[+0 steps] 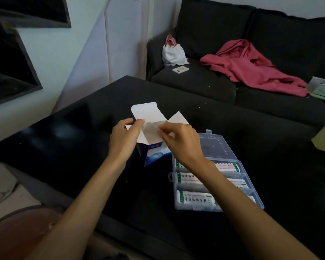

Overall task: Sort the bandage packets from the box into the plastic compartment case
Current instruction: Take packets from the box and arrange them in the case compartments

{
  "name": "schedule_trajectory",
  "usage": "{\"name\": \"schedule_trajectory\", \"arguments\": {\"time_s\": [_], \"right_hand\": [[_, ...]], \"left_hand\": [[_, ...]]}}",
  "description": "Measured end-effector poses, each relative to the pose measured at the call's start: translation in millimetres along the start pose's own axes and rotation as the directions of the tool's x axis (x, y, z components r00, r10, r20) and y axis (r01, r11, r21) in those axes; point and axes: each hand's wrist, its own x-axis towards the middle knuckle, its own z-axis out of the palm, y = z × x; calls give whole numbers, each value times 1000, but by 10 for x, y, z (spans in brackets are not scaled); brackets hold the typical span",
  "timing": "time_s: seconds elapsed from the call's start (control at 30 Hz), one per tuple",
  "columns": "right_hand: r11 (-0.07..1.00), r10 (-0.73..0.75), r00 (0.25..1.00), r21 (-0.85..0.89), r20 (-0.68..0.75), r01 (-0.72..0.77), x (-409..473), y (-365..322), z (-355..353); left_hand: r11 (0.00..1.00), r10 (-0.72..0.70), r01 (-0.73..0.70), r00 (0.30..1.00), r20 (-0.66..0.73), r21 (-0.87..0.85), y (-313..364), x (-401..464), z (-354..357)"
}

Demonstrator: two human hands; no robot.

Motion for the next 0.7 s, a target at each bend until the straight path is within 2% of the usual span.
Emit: {"name": "schedule_trajectory", "arguments": {"time_s": [0.13, 0.2, 0.27, 0.3, 0.33, 0.37, 0.4, 0.47, 0.53, 0.57, 0.63, 0.7], "right_hand": [[995, 53, 990, 93, -133, -40, 77, -37, -9], [996, 41, 971, 86, -234, -21, 34, -35, -49], [997, -61, 955, 31, -291, 73, -91, -9, -129], [990, -137, 943, -16, -305, 139, -182, 19, -183], [975, -224, 923, -77, -312, 210, -277, 49, -242], [953, -301, 900, -139, -314, 270, -381, 83, -289], [928, -366, 876, -199, -315, 316, -479, 115, -339], [881, -454, 837, -296, -305, 370, -641, 174, -409], [853, -492, 821, -349, -291, 387, -754, 233, -456], [847, -498, 819, -363, -286, 389, -782, 261, -468], [844, -491, 828, -384, -270, 375, -820, 321, -511], [847, -474, 849, -383, -232, 368, -833, 355, -544]], "left_hand": [[1000, -22, 21, 997, 77, 20, -34, -6, 12], [995, 27, -30, 999, 31, 95, -60, -20, -6], [949, 230, -198, 967, -108, 244, -64, -41, -40], [900, 363, -297, 916, -170, 320, -25, -96, -58], [866, 452, -373, 868, -206, 333, 19, -144, -76], [860, 479, -415, 858, -186, 298, 68, -210, -84], [885, 440, -407, 890, -120, 227, 109, -267, -73], [954, 202, -227, 969, 142, 195, 213, -424, -31], [970, -53, -43, 921, 385, 237, 256, -557, 29], [972, -119, 8, 878, 464, 235, 252, -582, 36], [974, -130, 2, 826, 549, 228, 221, -590, 43], [974, -100, -37, 816, 569, 225, 181, -555, 44]]}}
